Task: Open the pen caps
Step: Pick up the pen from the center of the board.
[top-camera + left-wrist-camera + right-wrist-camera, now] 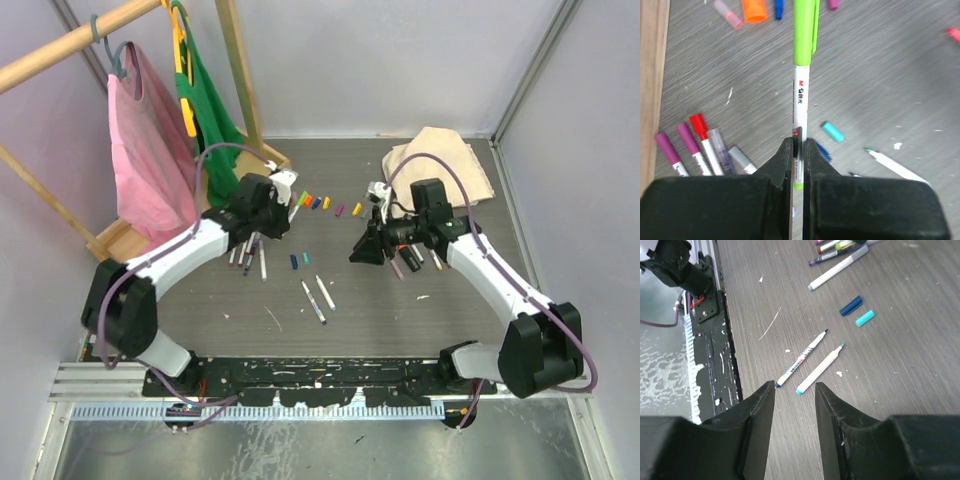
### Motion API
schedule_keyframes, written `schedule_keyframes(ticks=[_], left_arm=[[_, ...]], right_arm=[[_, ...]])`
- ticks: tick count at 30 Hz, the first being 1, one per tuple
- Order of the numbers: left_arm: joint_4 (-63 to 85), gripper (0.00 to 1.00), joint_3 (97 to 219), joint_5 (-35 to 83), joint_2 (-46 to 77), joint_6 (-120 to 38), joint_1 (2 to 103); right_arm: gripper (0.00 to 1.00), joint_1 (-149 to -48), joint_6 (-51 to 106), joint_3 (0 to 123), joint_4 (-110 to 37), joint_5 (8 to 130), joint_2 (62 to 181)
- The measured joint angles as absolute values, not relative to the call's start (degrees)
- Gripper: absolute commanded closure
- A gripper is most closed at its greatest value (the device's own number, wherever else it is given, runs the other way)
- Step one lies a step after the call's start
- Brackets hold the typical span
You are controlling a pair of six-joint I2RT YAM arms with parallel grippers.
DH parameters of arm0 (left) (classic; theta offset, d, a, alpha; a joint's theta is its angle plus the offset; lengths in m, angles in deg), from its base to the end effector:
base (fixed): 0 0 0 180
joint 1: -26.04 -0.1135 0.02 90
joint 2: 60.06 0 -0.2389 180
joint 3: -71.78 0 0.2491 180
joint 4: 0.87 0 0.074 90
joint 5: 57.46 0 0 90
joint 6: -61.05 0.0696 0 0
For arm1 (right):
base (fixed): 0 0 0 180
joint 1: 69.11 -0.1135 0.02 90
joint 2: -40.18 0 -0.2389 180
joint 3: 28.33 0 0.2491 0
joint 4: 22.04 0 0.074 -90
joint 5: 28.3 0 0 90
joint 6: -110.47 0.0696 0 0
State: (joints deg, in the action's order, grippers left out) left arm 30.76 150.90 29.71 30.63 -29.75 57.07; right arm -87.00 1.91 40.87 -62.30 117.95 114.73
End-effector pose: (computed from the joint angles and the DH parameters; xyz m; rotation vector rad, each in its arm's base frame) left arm 0.3166 -0.1945 0.2042 0.6364 2.2599 -0.3344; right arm 0.2517 0.1421 0.2400 -1.1073 1.8777 1.1333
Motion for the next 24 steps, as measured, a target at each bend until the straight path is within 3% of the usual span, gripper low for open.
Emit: schedule_keyframes(ticks=[10,17,24], left_arm=[[2.74,1.0,128.82,20.23,12.56,-49.18,59.8],[-15.95,1.0,121.22,25.95,10.41,-57.38,70.82],[-31.23,1.0,118.29,35.09,11.46,-59.78,80.44]], right_arm=[[0.46,-80.38,15.13,33.09,-47.0,120.39,102.77],[0.37,-79.02,23.63,29.51,-36.47,124.59,103.75],[0.36,-79.02,34.36,23.93,-22.92,128.59,103.82]])
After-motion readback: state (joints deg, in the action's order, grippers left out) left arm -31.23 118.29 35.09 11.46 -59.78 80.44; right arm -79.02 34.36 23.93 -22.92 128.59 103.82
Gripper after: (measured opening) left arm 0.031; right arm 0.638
